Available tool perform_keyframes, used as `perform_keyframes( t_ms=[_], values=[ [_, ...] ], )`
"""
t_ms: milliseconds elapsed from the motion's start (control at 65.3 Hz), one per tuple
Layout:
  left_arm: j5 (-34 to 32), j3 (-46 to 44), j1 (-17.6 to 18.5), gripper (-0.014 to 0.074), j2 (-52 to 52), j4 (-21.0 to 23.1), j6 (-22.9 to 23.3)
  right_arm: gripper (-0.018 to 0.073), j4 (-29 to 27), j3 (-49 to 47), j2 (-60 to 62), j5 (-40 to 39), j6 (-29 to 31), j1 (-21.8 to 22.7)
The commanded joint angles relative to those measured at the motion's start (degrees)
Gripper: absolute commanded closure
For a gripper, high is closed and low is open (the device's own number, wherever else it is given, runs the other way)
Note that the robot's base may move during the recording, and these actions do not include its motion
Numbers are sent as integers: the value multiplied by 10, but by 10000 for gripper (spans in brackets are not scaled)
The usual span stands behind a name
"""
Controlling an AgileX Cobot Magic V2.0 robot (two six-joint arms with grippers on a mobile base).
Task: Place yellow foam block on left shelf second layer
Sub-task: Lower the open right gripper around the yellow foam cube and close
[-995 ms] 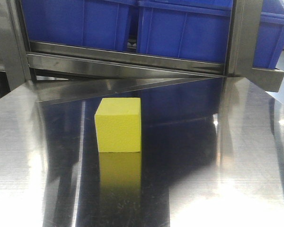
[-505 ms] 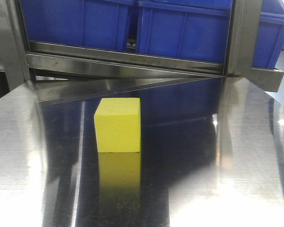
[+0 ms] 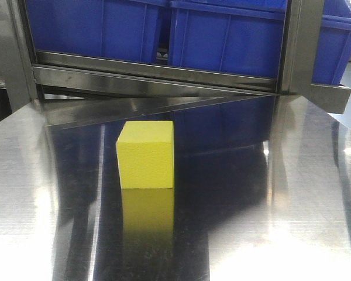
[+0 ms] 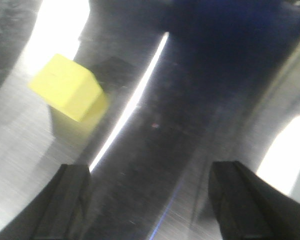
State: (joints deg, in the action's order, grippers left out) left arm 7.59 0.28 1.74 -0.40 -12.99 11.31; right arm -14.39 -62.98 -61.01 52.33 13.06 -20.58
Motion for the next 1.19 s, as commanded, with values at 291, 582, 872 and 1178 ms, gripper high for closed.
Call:
perform_keyframes(
  t_ms=[291, 582, 872, 1178],
  values=[
    [-49, 15, 4, 460, -8, 2, 2, -12, 127, -181, -195, -18, -364, -174],
    [-49, 15, 4, 460, -8, 2, 2, -68, 223, -293, -309, 35, -444, -275],
    [-49, 15, 4, 460, -8, 2, 2, -68, 287, -332, -390, 51, -598, -307],
    [-49, 15, 4, 460, -8, 2, 2, -68, 310, -332, -438, 61, -639, -312]
  ],
)
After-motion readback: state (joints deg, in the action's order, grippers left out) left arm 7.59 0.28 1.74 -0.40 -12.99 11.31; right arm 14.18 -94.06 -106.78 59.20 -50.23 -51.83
